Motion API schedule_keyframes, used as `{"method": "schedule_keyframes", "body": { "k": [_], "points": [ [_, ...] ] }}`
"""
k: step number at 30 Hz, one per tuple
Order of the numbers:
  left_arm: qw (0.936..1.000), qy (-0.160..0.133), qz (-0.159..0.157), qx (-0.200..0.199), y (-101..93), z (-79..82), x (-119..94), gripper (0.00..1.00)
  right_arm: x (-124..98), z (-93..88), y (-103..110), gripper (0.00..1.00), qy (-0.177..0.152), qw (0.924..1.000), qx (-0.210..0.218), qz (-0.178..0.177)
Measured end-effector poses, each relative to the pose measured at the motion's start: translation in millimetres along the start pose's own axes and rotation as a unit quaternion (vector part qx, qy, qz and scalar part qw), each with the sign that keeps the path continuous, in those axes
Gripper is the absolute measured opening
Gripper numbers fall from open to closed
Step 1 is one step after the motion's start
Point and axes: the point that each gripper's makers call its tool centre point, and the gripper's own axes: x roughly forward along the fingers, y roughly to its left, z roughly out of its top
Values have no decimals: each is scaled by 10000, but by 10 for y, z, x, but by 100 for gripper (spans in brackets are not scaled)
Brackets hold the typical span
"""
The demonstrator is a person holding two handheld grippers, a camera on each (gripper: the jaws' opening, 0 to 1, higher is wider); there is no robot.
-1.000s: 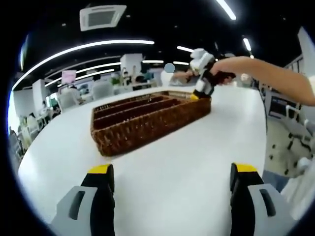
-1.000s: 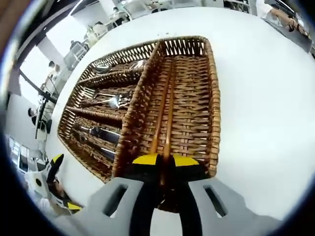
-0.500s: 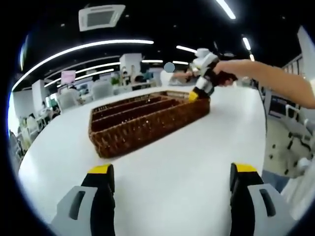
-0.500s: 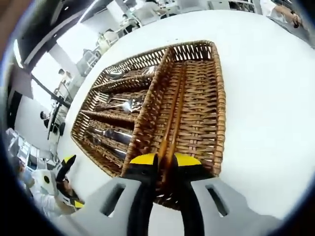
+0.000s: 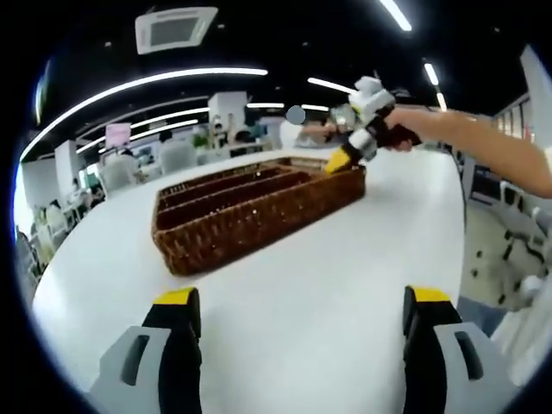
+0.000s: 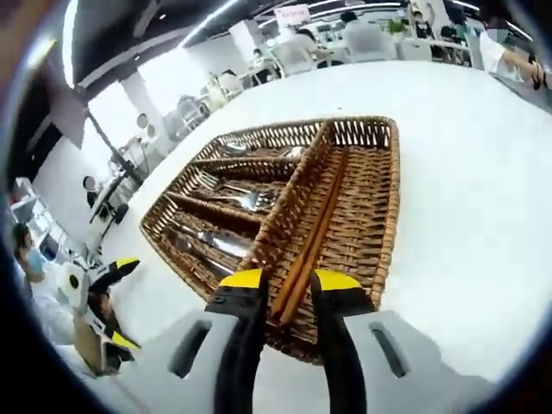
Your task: Arrange the knives, forks, and spoons in their matching storage slots by inserting each utensil handle-first until every utensil is classified and aligned in the correct compartment
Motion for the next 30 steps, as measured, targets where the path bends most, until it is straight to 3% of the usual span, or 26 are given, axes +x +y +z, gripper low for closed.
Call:
{"method": "schedule_keyframes", "body": {
  "k": [3, 5, 7, 14, 20, 26, 30],
  "points": [
    [10000, -23, -4, -17, -9, 7, -6, 99, -64, -40, 59, 24, -87, 9999, -51, -30],
    [10000, -22, -6, -12, -30, 5, -3, 99, -82, -20, 40, 25, -126, 9990, -418, -105],
    [9999, -66, -49, -97, -57, 32, -1, 99, -105, 38, 30, 27, -268, 9982, -512, -188],
    [9998, -153, -37, -112, -89, 95, 10, 99, -146, -38, 251, 35, -250, 9974, -676, 23],
    [9997, -197, -41, -130, -120, 110, -2, 98, -192, 3, 351, 54, -502, 9932, -1053, -1],
    [9998, -175, -31, -120, -138, 100, -15, 98, -247, -8, 398, 61, -601, 9906, -1232, -16],
    [9994, -326, 25, -129, -87, 203, -43, 98, -290, 6, 409, 67, -757, 9894, -1240, -54]
  ]
}}
